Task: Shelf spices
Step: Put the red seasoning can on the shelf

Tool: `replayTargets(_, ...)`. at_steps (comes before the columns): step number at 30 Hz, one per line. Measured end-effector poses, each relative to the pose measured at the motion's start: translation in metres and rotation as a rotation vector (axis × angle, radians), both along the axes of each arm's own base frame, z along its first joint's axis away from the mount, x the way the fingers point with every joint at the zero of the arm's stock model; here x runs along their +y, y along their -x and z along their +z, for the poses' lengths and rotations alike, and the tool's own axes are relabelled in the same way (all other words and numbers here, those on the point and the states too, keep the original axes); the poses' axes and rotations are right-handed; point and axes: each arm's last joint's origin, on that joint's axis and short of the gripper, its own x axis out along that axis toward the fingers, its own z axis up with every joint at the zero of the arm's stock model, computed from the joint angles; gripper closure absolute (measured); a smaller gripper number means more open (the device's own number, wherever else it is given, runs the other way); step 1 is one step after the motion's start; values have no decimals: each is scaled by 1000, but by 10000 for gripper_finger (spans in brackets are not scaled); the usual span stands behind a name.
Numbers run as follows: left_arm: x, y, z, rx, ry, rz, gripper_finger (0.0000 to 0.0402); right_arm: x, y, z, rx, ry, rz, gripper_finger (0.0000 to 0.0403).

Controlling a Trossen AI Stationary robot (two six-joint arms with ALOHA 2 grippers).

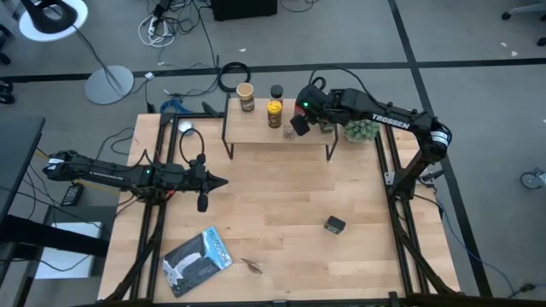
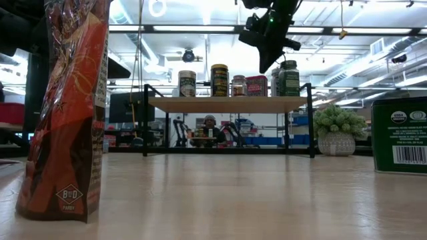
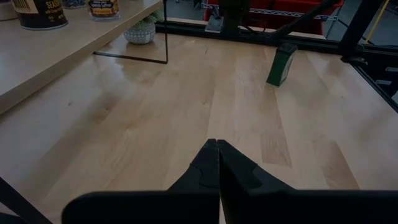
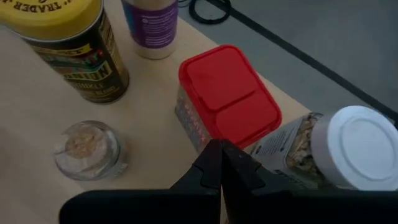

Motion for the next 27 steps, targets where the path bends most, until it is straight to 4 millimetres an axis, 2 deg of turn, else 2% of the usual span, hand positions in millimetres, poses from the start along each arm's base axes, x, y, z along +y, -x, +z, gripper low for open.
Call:
replayTargets(7, 0, 0, 0, 0, 0, 0, 401, -3, 2, -6, 22, 2, -14, 403)
replayTargets(14, 0, 0, 0, 0, 3, 1, 401, -7, 2, -3, 38, 123, -87, 403)
replayTargets(27, 0, 0, 0, 0, 3, 1, 401, -2, -4, -5, -17, 32, -11, 403)
